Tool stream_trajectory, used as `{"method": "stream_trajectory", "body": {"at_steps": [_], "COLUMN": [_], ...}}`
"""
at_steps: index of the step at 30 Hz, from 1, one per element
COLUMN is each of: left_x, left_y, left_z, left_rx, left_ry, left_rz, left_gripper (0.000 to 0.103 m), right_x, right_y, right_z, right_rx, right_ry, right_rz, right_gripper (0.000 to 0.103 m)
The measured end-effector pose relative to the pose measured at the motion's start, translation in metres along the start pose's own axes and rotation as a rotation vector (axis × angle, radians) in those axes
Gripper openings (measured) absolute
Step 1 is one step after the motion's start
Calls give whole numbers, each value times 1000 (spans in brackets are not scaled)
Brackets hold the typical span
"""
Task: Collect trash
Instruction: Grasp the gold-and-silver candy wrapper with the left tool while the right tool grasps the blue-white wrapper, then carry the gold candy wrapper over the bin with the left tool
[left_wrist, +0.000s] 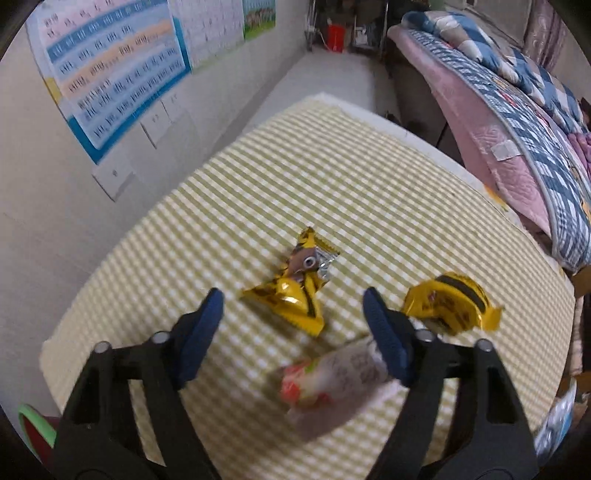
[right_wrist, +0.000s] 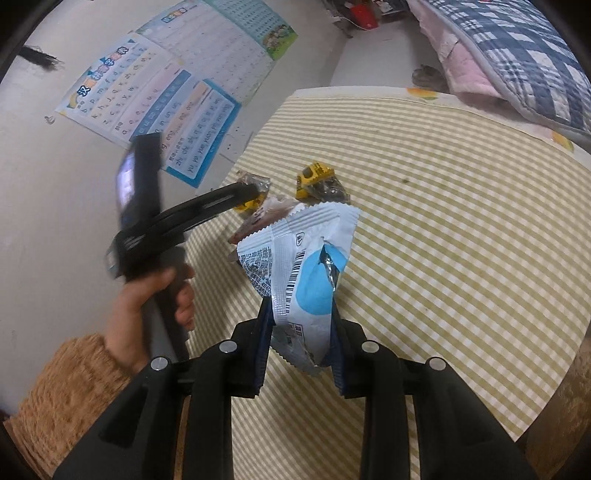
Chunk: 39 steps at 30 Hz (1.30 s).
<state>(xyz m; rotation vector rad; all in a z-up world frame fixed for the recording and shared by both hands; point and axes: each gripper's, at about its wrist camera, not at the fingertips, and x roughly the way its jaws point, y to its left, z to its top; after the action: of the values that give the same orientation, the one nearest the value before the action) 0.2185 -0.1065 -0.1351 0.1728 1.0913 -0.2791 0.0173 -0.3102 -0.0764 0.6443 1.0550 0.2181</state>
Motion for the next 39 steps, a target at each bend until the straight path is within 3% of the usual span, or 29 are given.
{"method": "stream_trajectory", "body": {"at_steps": [1,3,4,10,18,21,27,32,39], "left_x": [4,13,16,-1,-75,-95,-126,-152,-168], "left_y": [-1,-6,-7,-4,6,11,21,31,53], "left_z": [1,2,1,-3,-43,-62,-104,-139,-167], "left_rx": [3,25,35,16,47,57,31,-54,-109], "left_ry": [13,43,58,20,-107,-101,-113,-136,-147], "left_rz": [-1,6,4,5,-37,16,-15,-24,-27], "left_gripper": [61,36,31,30,30,30,30,30,30], "right_x": [0,1,1,0,-3,2,15,26,22], "right_y": [-2,-1,-2,-7,-5,-3,14,28,49], "right_z": [-1,0,0,1,0,-2,-9,-18,-30], "right_rx": [0,3,7,12,-12,-32,-108,-152,-226], "right_ry": [2,6,5,-1,-25,-21,0,30,-8], "right_rz": [4,12,14,-1,-40,-71,-119,-117,-122], "right_gripper": [28,28,28,28,28,28,28,28,28]}}
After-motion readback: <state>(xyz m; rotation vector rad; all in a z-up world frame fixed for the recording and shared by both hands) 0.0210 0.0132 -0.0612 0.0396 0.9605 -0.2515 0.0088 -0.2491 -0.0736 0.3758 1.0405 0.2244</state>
